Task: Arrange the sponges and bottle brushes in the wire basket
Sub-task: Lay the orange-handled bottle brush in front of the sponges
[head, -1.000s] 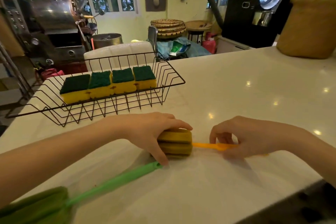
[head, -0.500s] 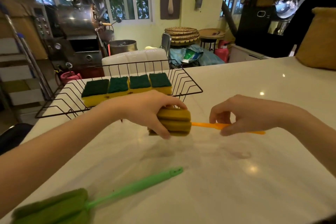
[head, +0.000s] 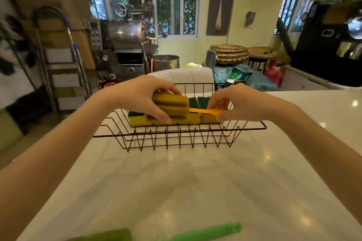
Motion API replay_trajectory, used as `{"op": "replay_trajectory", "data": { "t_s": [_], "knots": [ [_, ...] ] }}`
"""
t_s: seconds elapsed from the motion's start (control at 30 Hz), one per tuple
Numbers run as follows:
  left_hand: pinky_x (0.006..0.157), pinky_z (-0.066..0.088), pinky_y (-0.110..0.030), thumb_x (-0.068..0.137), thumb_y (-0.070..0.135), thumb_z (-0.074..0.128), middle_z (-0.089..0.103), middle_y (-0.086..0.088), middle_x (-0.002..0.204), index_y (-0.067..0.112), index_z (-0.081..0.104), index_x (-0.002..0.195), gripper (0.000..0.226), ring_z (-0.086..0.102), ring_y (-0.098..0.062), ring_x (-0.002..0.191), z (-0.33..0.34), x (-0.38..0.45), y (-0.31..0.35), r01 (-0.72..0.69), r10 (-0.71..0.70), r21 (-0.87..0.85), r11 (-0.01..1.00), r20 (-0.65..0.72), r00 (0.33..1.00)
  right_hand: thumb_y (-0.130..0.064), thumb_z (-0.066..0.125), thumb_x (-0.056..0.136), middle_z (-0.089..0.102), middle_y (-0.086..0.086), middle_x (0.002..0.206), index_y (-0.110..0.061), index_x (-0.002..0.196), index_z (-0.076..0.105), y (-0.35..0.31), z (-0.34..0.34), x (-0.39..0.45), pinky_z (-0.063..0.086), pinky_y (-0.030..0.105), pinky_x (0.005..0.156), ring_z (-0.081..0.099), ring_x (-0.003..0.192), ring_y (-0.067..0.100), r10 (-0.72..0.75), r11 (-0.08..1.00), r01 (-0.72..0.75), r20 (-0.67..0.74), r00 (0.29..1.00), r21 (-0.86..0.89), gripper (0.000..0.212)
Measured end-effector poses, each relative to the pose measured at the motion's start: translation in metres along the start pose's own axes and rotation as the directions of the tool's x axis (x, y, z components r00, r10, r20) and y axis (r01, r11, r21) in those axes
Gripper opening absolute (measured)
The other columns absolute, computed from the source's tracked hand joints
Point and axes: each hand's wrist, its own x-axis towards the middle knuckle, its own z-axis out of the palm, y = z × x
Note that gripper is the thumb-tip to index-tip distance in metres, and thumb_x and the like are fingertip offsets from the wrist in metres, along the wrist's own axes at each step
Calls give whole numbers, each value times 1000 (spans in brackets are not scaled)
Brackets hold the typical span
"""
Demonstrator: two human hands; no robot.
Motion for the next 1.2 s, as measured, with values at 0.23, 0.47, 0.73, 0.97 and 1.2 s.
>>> {"op": "replay_trajectory", "data": {
  "t_s": [0.23,0.47,0.73,0.97,1.2],
  "knots": [
    [80,41,-21,69,36,73,46,10,112,35,44,123,61,45,-13,103,10,4,-51,109,-107,64,992,-30,994,-20,68,77,58,-3,91,-27,94,49,-3,29,54,50,27,73,57,83,16,-42,998,40,51,998,41,26],
    [86,42,-28,71,35,72,51,4,116,32,45,123,60,44,-14,101,25,11,-80,148,-148,154,977,-11,989,-23,64,79,44,-16,70,-27,88,50,-8,54,85,33,17,55,44,65,2,-76,991,92,149,986,-98,17],
    [86,43,-30,74,41,66,50,1,119,31,41,126,59,42,-13,101,41,19,-92,149,-179,372,916,46,983,-16,61,82,42,-11,71,-21,88,51,-9,69,98,30,17,53,41,65,8,-7,983,50,233,973,-177,13],
    [84,47,-31,74,41,66,51,0,115,28,42,124,57,48,-17,101,42,18,-89,161,-187,480,862,8,982,-25,56,86,52,-2,92,-15,110,55,-9,74,95,40,24,69,49,82,16,27,992,8,270,963,-129,26],
    [84,44,-28,75,42,65,49,-1,118,26,42,126,58,47,-16,103,44,15,-88,188,-215,432,882,14,976,-27,55,86,61,7,110,-14,113,59,-11,67,91,43,27,77,54,91,19,14,995,15,276,961,-103,31]
  ]
}}
